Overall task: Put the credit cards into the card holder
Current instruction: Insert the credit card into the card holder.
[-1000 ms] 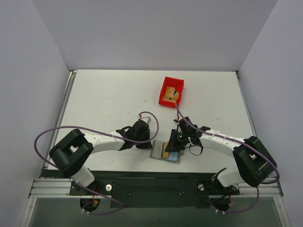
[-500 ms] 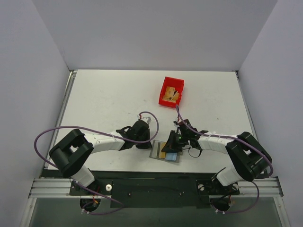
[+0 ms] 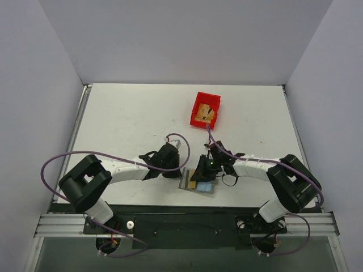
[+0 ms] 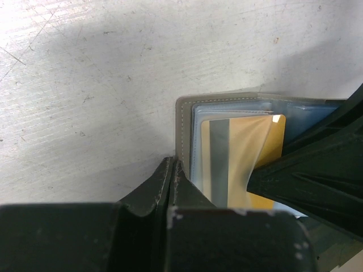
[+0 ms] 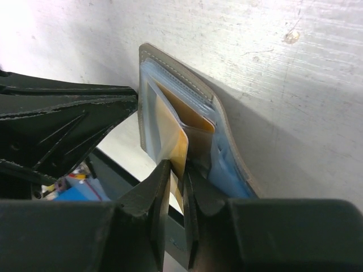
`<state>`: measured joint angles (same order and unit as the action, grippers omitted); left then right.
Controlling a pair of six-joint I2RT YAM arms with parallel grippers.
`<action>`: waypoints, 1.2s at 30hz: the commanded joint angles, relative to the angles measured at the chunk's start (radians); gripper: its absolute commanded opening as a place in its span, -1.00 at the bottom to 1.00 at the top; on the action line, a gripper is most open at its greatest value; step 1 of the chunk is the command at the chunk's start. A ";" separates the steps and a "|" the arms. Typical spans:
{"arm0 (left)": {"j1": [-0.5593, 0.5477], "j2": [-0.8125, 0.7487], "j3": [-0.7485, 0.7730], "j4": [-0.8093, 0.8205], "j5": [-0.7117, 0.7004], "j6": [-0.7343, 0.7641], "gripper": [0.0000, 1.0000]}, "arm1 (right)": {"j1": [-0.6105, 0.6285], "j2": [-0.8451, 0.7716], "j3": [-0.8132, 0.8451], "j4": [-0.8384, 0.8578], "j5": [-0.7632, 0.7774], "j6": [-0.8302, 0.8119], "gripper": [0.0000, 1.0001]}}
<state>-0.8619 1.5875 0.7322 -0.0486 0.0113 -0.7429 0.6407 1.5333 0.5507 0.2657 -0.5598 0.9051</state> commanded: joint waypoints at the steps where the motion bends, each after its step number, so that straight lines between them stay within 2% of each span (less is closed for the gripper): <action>1: -0.005 0.048 -0.037 -0.069 -0.013 0.022 -1.00 | 0.042 -0.045 0.118 -0.255 0.144 -0.121 -0.73; 2: -0.005 0.048 -0.037 -0.066 -0.013 0.022 -1.00 | 0.051 -0.058 0.133 -0.345 0.184 -0.156 -0.65; 6: -0.005 0.058 -0.034 -0.056 -0.011 0.023 -1.00 | 0.066 -0.101 0.215 -0.494 0.257 -0.225 -0.52; 11: -0.005 0.071 -0.031 -0.046 -0.011 0.025 -1.00 | 0.066 -0.130 0.252 -0.575 0.308 -0.252 -0.42; 18: -0.005 0.072 -0.022 -0.051 -0.011 0.033 -1.00 | 0.073 -0.133 0.278 -0.648 0.357 -0.262 -0.41; 20: -0.005 0.075 -0.019 -0.051 -0.011 0.033 -1.00 | 0.076 -0.127 0.275 -0.651 0.374 -0.264 -0.49; 25: -0.005 0.074 -0.016 -0.051 0.012 0.034 -1.00 | 0.074 -0.079 0.279 -0.643 0.414 -0.256 -0.86; 28: -0.005 0.072 -0.016 -0.053 0.009 0.034 -1.00 | 0.074 -0.052 0.272 -0.608 0.406 -0.256 -0.96; 36: -0.005 0.069 -0.016 -0.057 0.009 0.033 -1.00 | 0.076 0.016 0.279 -0.554 0.397 -0.239 -1.00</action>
<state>-0.8623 1.6123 0.7361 0.0021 0.0364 -0.7425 0.7086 1.5200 0.7982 -0.3000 -0.1764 0.6537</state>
